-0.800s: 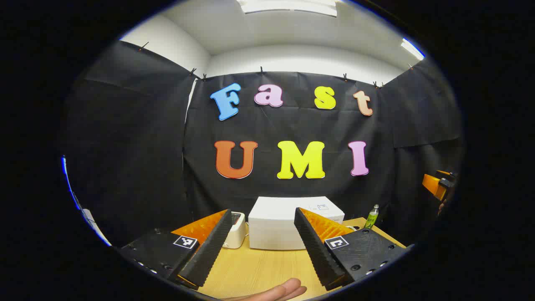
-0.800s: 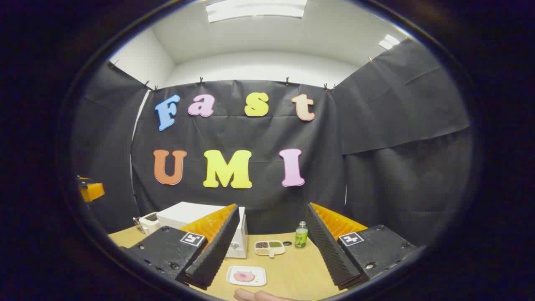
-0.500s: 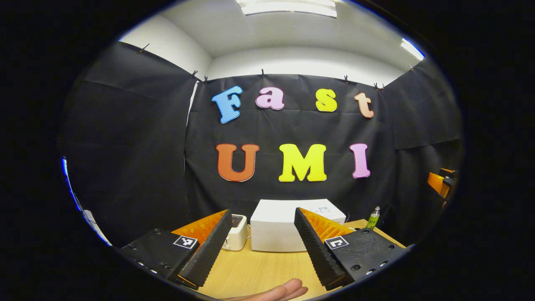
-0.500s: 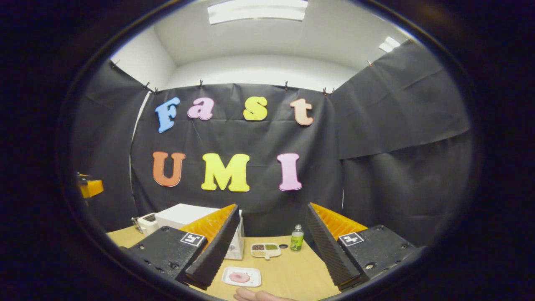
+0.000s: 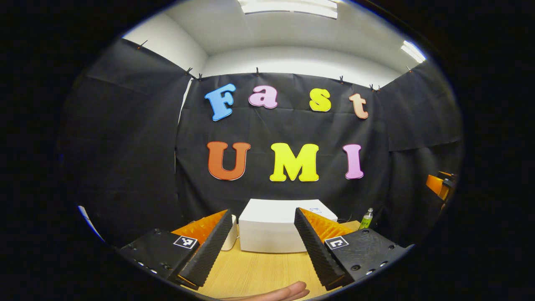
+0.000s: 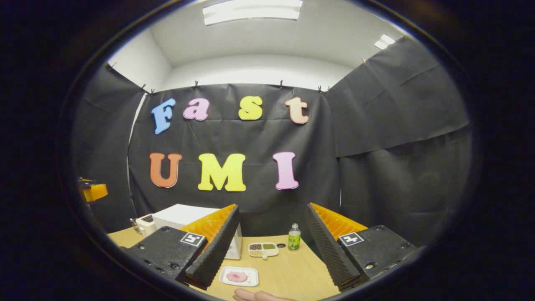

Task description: Open the microwave oven with the left hand, put the food in, and close the microwave oven.

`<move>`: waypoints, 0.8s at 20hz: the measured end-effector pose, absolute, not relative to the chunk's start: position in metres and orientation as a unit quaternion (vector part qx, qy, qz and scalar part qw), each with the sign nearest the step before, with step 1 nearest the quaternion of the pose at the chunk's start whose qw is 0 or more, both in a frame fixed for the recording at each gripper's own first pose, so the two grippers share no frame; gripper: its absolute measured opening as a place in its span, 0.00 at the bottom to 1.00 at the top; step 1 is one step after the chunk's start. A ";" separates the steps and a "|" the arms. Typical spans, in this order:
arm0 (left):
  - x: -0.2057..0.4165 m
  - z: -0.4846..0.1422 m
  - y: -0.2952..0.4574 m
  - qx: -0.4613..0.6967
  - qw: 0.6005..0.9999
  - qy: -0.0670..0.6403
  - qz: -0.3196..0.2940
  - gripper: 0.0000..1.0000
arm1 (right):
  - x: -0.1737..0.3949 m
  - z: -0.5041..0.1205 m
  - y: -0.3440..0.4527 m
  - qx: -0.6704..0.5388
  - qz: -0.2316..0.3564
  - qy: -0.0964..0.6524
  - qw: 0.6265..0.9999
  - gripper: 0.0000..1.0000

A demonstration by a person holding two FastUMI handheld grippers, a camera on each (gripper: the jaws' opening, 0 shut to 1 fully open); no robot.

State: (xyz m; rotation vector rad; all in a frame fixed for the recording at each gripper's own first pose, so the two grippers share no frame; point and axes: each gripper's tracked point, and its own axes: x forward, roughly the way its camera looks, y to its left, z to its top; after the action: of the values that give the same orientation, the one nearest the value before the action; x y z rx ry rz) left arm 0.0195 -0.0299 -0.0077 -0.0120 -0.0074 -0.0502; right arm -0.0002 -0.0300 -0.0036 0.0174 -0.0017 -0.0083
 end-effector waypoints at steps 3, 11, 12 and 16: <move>0.039 -0.018 -0.050 -0.025 0.999 -0.010 -0.046 0.95 | 0.002 -0.010 -0.033 0.012 -0.001 0.004 1.000 0.94; 0.109 -0.089 -0.088 -0.013 0.997 0.033 -0.062 0.95 | 0.009 -0.029 -0.040 0.006 0.008 0.005 1.000 0.94; 0.119 -0.099 -0.094 -0.010 0.997 0.034 -0.063 0.95 | 0.011 -0.033 -0.041 0.005 0.009 0.005 1.000 0.94; 0.152 -0.137 -0.130 -0.016 0.996 0.033 -0.087 0.95 | 0.020 -0.052 -0.046 0.011 0.013 0.016 1.000 0.94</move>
State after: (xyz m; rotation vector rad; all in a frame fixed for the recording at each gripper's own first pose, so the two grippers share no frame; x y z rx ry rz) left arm 0.1523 -0.1302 -0.1373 -0.0318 0.0660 -0.1743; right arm 0.0202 -0.0457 -0.0522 0.0219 0.0314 0.0267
